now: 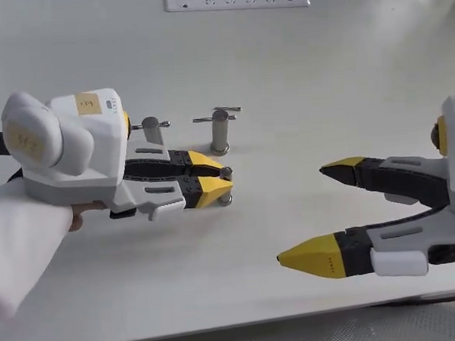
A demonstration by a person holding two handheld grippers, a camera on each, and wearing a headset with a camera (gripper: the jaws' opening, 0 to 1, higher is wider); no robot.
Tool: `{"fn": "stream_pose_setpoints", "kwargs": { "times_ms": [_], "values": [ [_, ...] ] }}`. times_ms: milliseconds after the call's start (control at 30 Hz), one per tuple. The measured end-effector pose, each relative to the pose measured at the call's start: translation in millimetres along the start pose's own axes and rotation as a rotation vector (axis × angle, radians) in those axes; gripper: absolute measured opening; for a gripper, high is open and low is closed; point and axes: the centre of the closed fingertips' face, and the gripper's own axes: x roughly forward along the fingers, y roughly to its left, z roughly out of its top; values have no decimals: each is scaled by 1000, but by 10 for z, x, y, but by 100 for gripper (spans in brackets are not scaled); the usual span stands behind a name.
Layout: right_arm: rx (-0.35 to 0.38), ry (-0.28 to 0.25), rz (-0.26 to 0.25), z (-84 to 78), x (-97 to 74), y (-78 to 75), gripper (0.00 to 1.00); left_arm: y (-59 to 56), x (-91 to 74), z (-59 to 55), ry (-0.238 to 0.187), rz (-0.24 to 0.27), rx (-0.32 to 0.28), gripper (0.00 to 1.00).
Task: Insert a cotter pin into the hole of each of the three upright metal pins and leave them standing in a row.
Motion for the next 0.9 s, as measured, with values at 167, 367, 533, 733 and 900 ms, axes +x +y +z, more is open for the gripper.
{"fn": "stream_pose_setpoints", "kwargs": {
  "times_ms": [167, 367, 533, 733, 900],
  "values": [
    [-1, 0, 3, -2, -1, 4, 90, -25, -46, -63, 33, -4, 1, 24],
    [-2, -4, 0, 4, -14, -1, 90, -69, -220, -42, 30, -10, -39, 42],
    [-4, -2, 3, 7, -24, -10, 90, -94, -396, -39, 25, 2, -60, 61],
    [-7, 0, 6, 26, -31, -42, 89, -184, -629, -52, -5, -11, -159, 75],
    [-15, 5, 9, 52, -34, -74, 89, -179, -732, -98, -3, 31, -180, 84]
  ]
}}
